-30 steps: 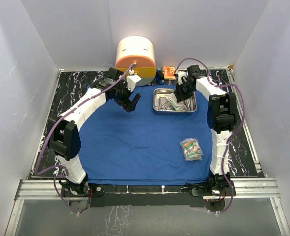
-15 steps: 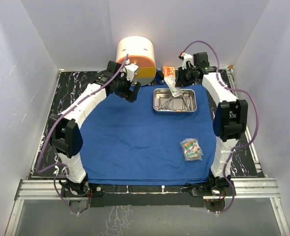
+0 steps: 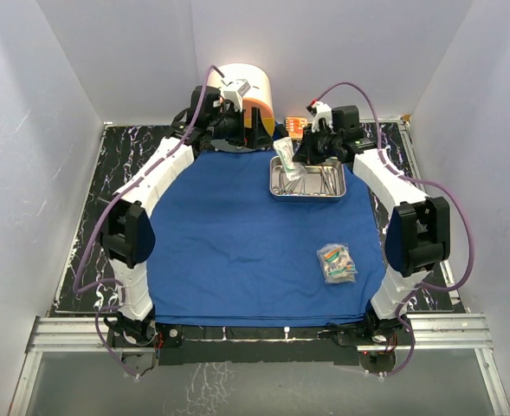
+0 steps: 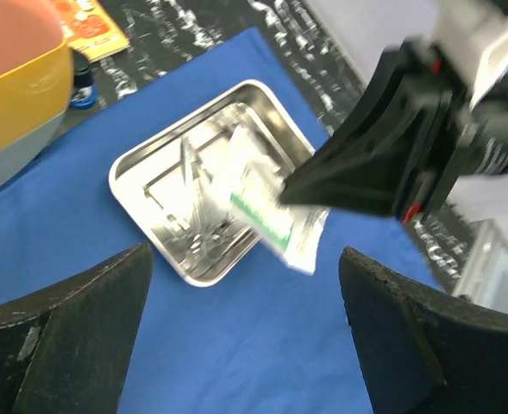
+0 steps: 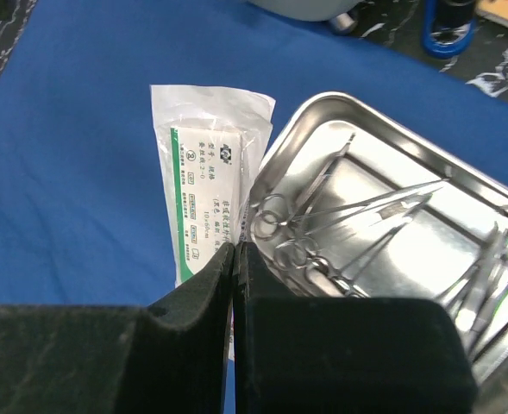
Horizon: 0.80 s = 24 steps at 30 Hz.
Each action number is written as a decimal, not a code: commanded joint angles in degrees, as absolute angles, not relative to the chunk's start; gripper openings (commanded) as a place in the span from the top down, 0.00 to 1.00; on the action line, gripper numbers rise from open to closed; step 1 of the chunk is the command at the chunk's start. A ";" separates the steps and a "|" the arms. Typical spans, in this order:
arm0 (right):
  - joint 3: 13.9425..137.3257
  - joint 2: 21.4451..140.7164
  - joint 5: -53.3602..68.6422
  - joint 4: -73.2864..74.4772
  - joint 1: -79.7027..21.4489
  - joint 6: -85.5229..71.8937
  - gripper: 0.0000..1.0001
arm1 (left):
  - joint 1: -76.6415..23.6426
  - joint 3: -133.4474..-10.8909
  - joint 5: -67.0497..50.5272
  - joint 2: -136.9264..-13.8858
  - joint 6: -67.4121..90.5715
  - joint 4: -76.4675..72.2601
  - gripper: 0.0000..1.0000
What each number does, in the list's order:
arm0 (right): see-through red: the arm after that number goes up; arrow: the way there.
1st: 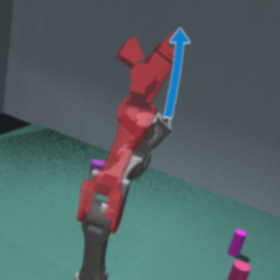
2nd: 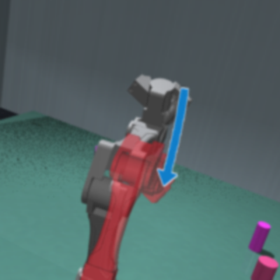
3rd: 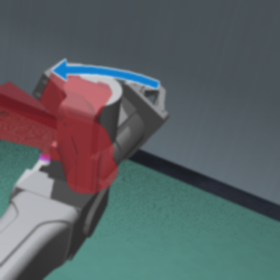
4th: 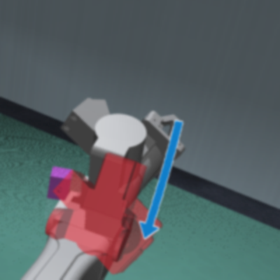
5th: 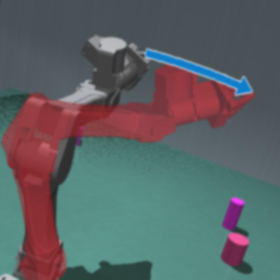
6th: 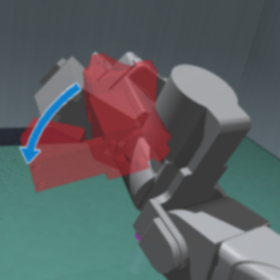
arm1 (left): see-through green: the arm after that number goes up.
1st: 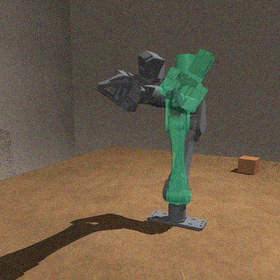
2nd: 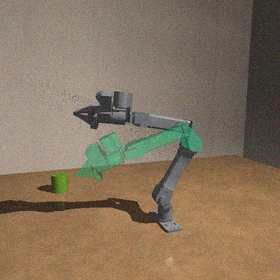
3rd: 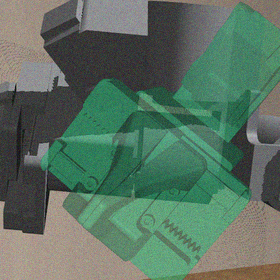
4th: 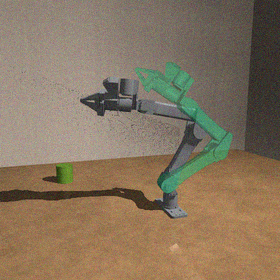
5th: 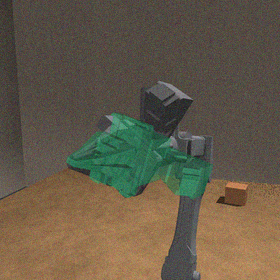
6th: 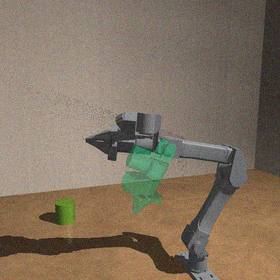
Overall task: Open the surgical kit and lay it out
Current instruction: Place the medical item in the surgical kit.
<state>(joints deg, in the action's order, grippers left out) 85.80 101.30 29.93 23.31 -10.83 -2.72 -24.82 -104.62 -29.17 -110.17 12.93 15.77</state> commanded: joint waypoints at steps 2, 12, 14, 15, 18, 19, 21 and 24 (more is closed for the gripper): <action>84.66 96.91 31.28 17.40 -12.63 -5.19 1.00 | -24.71 -106.87 -37.72 -114.38 26.02 6.53 0.18; 84.07 96.77 32.79 17.62 -13.79 -6.13 1.00 | -24.79 -104.53 -44.95 -118.10 34.63 -1.73 0.49; 84.11 96.89 33.03 17.62 -13.92 -6.32 1.00 | -24.79 -103.81 -46.12 -118.64 36.04 -3.68 0.57; 84.11 96.87 32.92 17.65 -13.96 -6.33 1.00 | -24.79 -103.66 -46.54 -118.92 36.49 -4.09 0.60; 83.96 96.66 32.48 17.63 -14.06 -6.24 1.00 | -24.86 -103.67 -47.08 -119.59 36.93 -4.56 0.65; 83.94 96.53 32.48 17.65 -14.05 -6.24 1.00 | -24.87 -103.63 -47.20 -119.81 36.99 -4.55 0.67; 83.89 96.38 32.52 17.58 -14.06 -6.24 1.00 | -24.96 -103.62 -47.43 -120.10 37.07 -4.63 0.70; 83.77 96.22 32.54 17.66 -14.12 -6.24 1.00 | -25.11 -103.91 -47.11 -120.54 36.95 -4.27 0.74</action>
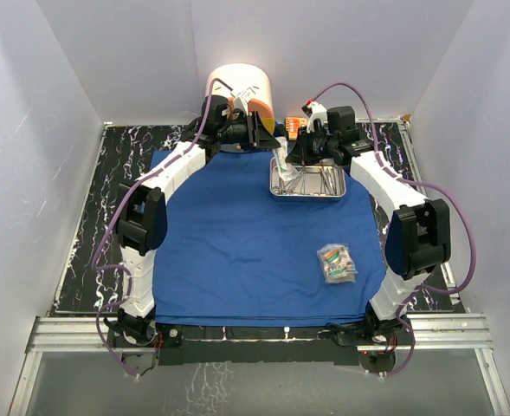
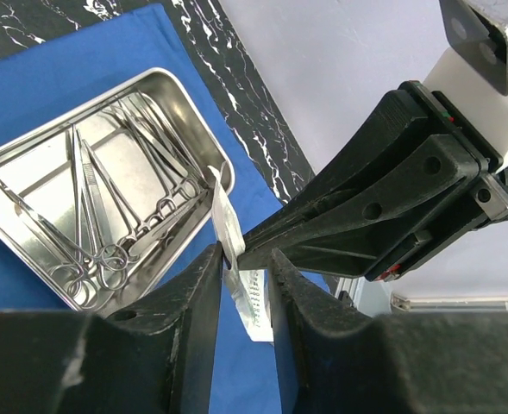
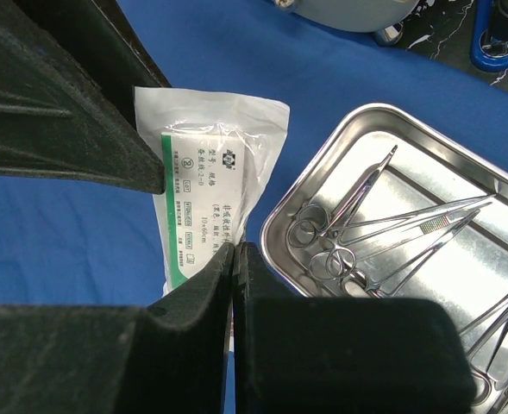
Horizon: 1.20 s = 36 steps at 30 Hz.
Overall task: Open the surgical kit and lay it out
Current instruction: Place the medical item in the surgical kit.
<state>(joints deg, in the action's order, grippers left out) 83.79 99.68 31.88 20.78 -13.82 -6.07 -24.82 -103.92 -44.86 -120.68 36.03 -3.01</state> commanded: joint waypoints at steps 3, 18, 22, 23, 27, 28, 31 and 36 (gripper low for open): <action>83.67 95.83 32.81 17.65 -14.11 -6.15 1.00 | -25.22 -104.06 -46.91 -120.91 36.32 -3.57 0.79; 82.27 93.96 33.87 19.20 -13.78 -3.54 0.84 | -25.25 -104.60 -46.31 -120.79 33.43 -1.30 1.00; 83.06 93.06 32.97 23.08 -13.00 -0.38 0.68 | -25.22 -102.51 -46.98 -119.41 33.45 -1.35 1.00; 83.27 92.79 32.25 24.44 -12.67 0.61 0.60 | -25.25 -101.51 -47.14 -118.91 33.52 -1.56 1.00; 82.29 90.28 30.69 29.05 -10.50 4.26 0.46 | -25.43 -93.42 -48.33 -115.22 36.72 -5.45 1.00; 81.43 89.35 30.63 29.69 -9.88 4.99 0.45 | -25.73 -91.12 -48.34 -114.10 37.31 -6.85 1.00; 78.39 86.38 29.63 30.20 -7.64 6.68 0.44 | -27.50 -84.46 -47.66 -110.80 38.39 -9.50 1.00; 73.83 82.68 28.09 30.47 -1.43 8.64 0.43 | -32.90 -76.41 -45.72 -108.23 40.81 -9.52 1.00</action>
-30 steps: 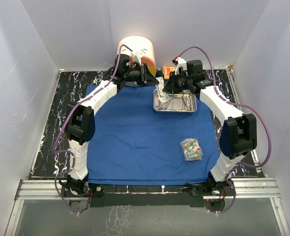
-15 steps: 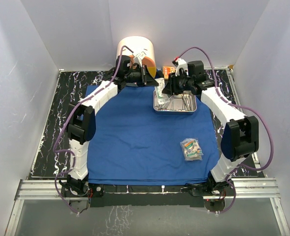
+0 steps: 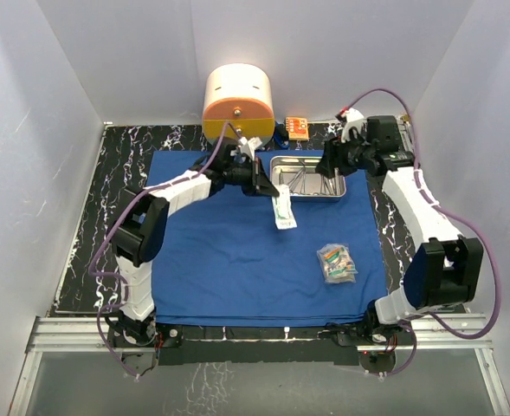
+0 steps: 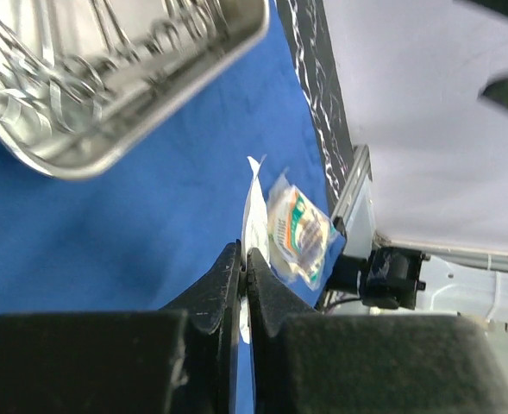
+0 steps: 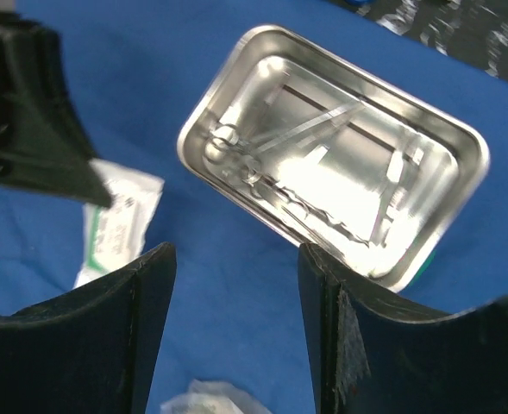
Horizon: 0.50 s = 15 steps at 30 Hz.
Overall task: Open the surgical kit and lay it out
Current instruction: Place the medical item in the surgical kit.
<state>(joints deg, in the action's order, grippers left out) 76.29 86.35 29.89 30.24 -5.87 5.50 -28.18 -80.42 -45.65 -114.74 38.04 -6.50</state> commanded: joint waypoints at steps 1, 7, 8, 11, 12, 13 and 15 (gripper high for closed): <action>72.83 82.11 28.15 30.57 -0.51 8.81 0.43 | -34.05 -75.04 -45.26 -107.93 41.63 -9.68 1.00; 65.44 78.57 26.84 29.62 7.11 11.57 0.42 | -40.13 -66.43 -41.92 -104.57 47.23 -14.80 1.00; 63.32 77.65 26.54 28.48 7.91 11.73 0.42 | -41.16 -64.63 -41.31 -103.76 48.20 -16.18 1.00; 57.44 74.60 26.22 24.61 9.87 12.01 0.42 | -44.15 -60.23 -40.35 -102.35 49.92 -19.27 1.00; 56.17 73.35 26.01 23.75 10.42 12.34 0.42 | -44.55 -59.13 -40.05 -102.24 51.08 -20.24 1.00; 55.06 72.50 25.98 23.54 10.84 12.83 0.42 | -44.71 -58.04 -39.69 -102.15 52.65 -21.53 1.00; 53.13 71.29 26.19 22.82 11.57 13.49 0.42 | -44.74 -56.12 -39.18 -102.26 55.23 -24.21 1.00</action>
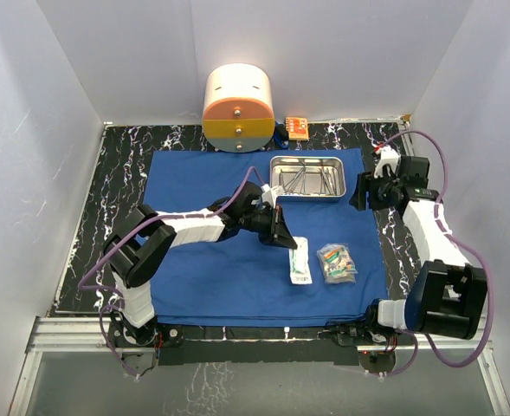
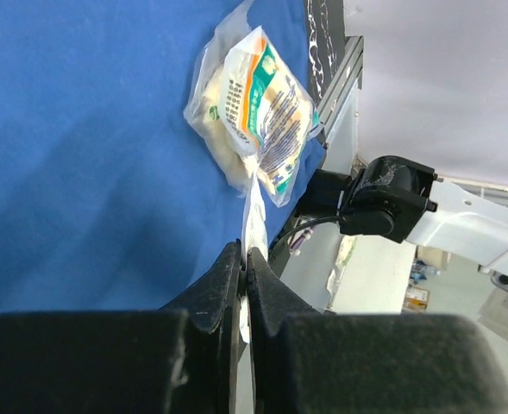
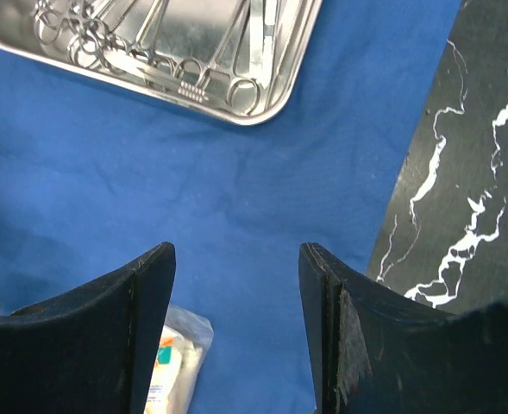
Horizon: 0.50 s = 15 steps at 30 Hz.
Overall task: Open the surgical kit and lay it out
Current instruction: Place the medical item in the surgical kit.
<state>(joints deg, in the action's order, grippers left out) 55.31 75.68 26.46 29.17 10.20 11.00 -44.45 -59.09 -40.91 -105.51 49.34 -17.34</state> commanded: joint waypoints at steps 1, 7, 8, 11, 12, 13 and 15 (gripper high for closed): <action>52.17 70.70 26.34 22.40 11.94 13.65 0.42 | -44.74 -55.75 -38.92 -102.49 55.43 -24.70 1.00; 47.50 67.96 28.90 19.15 13.84 13.05 0.42 | -44.75 -57.26 -38.86 -105.72 55.27 -26.56 1.00; 47.27 67.78 28.92 18.80 14.14 13.01 0.42 | -44.81 -57.64 -38.97 -106.32 55.50 -26.70 1.00; 47.19 68.19 28.82 18.29 14.86 12.54 0.42 | -45.10 -57.79 -39.18 -108.33 57.08 -27.73 1.00; 47.26 68.39 28.94 18.28 15.12 12.49 0.42 | -45.21 -57.75 -39.20 -108.98 57.39 -27.83 1.00; 47.36 68.74 29.15 18.28 15.32 12.37 0.42 | -45.28 -57.67 -39.15 -109.50 57.46 -28.13 1.00; 47.41 69.00 28.90 18.28 15.61 12.25 0.42 | -45.56 -58.17 -39.17 -110.78 57.55 -28.28 1.00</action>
